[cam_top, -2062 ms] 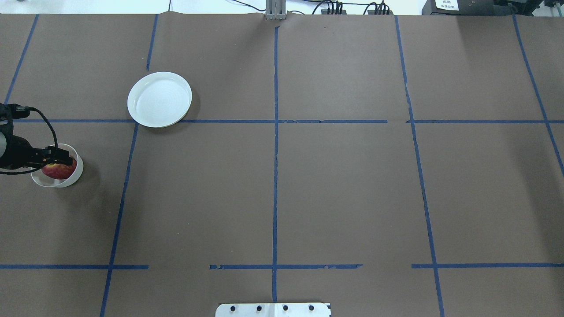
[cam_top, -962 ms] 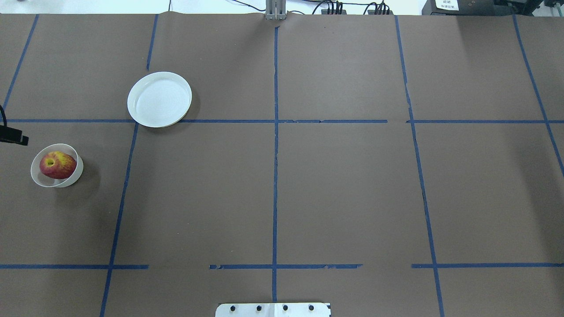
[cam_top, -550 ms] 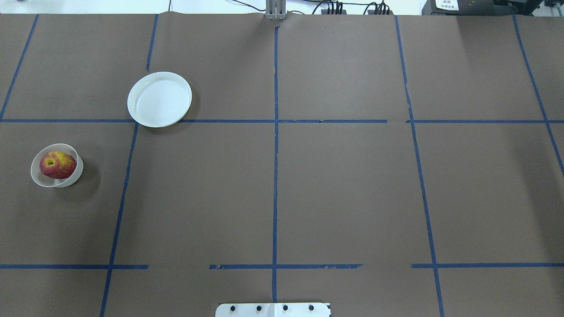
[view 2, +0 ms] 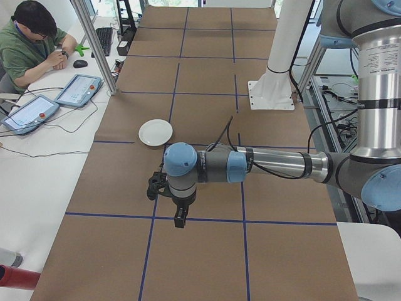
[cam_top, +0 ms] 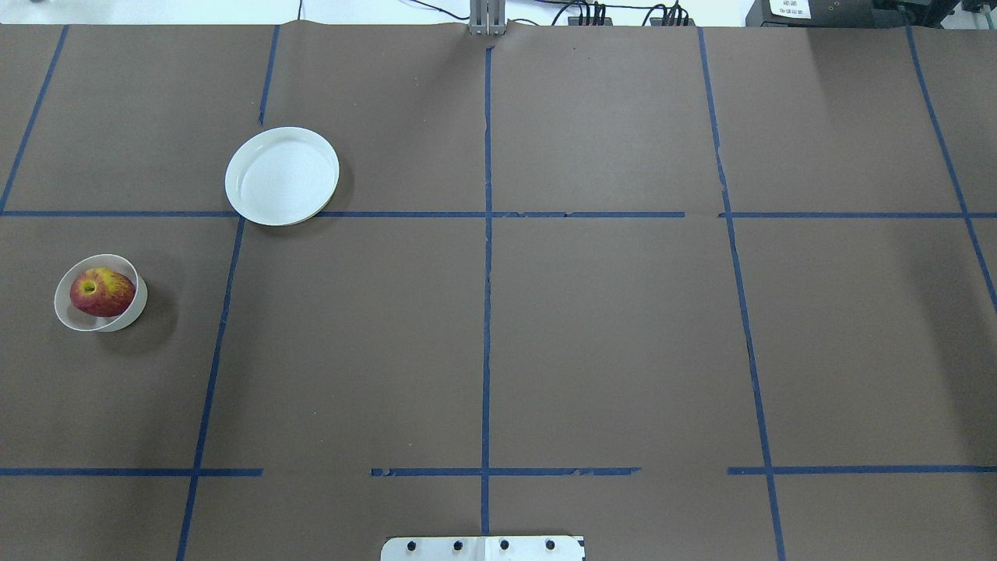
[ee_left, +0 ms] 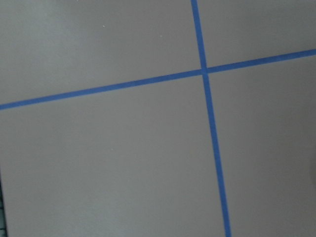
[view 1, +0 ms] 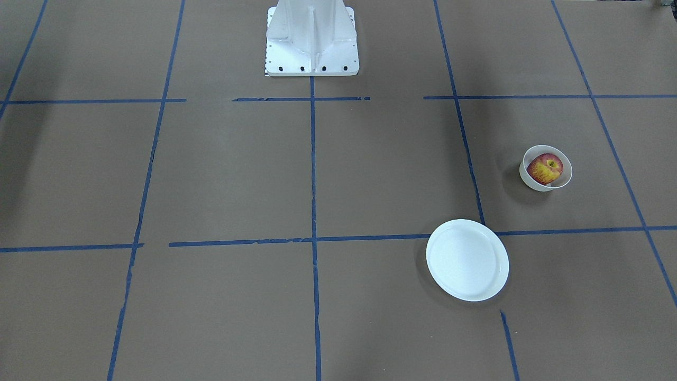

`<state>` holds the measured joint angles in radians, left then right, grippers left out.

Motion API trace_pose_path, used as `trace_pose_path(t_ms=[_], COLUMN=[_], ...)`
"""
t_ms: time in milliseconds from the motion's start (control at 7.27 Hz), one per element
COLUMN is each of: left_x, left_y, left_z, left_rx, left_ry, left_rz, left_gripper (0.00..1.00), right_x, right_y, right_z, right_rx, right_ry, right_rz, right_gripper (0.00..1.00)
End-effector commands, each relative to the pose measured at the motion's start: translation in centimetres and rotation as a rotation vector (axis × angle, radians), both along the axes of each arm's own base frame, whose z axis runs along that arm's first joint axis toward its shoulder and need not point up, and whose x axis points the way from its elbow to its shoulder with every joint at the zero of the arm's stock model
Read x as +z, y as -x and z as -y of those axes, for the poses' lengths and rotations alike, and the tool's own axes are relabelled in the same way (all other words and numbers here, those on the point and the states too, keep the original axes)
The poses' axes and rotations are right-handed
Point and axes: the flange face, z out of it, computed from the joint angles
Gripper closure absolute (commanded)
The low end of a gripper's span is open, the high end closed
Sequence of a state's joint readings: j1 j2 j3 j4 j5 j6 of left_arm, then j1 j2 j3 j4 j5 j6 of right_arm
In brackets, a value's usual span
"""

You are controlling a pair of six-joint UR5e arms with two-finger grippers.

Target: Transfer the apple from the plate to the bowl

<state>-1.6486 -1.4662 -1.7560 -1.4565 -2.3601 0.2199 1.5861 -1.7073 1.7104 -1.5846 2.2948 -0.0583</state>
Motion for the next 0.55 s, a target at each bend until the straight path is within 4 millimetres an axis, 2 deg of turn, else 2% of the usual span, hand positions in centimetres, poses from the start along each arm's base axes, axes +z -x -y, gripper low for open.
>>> trace_pose_path(t_ms=[0, 412], left_x=[-0.16, -0.29], left_y=[0.00, 0.47], left_z=[-0.10, 0.10], left_rx=[0.004, 0.007], left_ry=[-0.010, -0.017], left_rz=[-0.031, 0.034], left_gripper=[0.00, 0.00], right_x=[0.00, 0.00], right_y=[0.00, 0.00], right_z=[0.00, 0.00], right_rx=[0.000, 0.000], right_ry=[0.000, 0.000], right_rz=[0.000, 0.000], right_gripper=[0.00, 0.00])
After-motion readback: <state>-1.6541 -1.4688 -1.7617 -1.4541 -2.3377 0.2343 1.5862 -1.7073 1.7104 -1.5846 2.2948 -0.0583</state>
